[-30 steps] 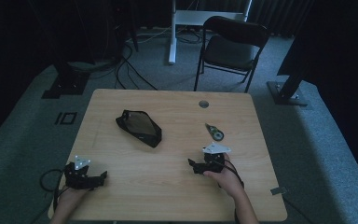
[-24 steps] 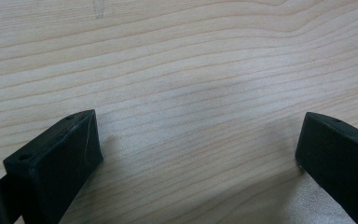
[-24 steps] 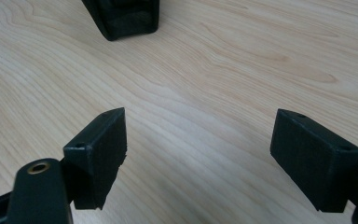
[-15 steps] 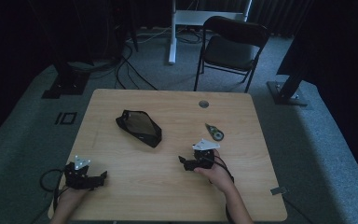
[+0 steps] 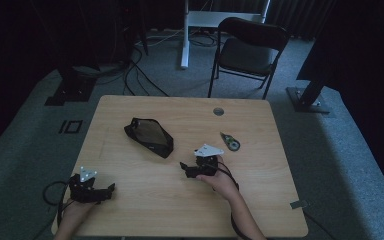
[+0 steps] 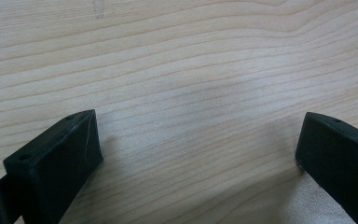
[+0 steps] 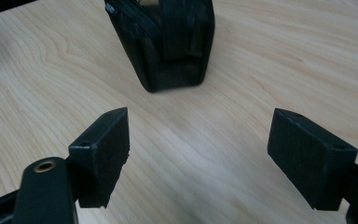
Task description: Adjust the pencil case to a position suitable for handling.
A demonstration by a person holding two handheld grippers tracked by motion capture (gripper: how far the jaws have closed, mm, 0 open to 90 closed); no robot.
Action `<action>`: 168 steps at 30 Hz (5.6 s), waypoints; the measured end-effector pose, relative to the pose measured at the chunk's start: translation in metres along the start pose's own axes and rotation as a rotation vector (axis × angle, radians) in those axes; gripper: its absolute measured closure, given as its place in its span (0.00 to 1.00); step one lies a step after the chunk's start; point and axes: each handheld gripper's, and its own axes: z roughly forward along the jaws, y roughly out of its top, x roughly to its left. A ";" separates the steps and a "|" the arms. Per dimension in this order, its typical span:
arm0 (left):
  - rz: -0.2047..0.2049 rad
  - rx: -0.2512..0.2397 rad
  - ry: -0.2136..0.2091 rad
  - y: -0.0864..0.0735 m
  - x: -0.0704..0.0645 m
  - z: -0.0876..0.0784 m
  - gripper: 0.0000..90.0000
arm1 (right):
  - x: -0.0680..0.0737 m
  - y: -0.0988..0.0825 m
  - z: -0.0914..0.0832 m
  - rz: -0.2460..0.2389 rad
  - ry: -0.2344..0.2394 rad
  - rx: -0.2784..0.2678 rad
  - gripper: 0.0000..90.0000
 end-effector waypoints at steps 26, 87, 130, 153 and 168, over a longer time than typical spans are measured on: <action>0.000 0.002 0.000 0.000 0.000 0.000 0.00 | 0.012 0.034 0.044 -0.035 0.021 -0.005 0.48; -0.002 -0.002 0.001 -0.001 0.000 0.000 0.00 | -0.012 0.007 0.004 0.010 -0.061 0.025 0.81; -0.001 0.002 0.002 0.000 0.000 0.000 0.00 | -0.029 -0.059 -0.099 0.106 -0.224 0.062 0.81; -0.001 0.001 0.002 0.000 0.000 0.000 0.00 | -0.011 -0.083 -0.133 0.120 -0.235 0.060 0.79; 0.000 0.002 0.002 0.000 0.000 0.000 0.00 | -0.021 -0.094 -0.144 0.145 -0.247 0.056 0.46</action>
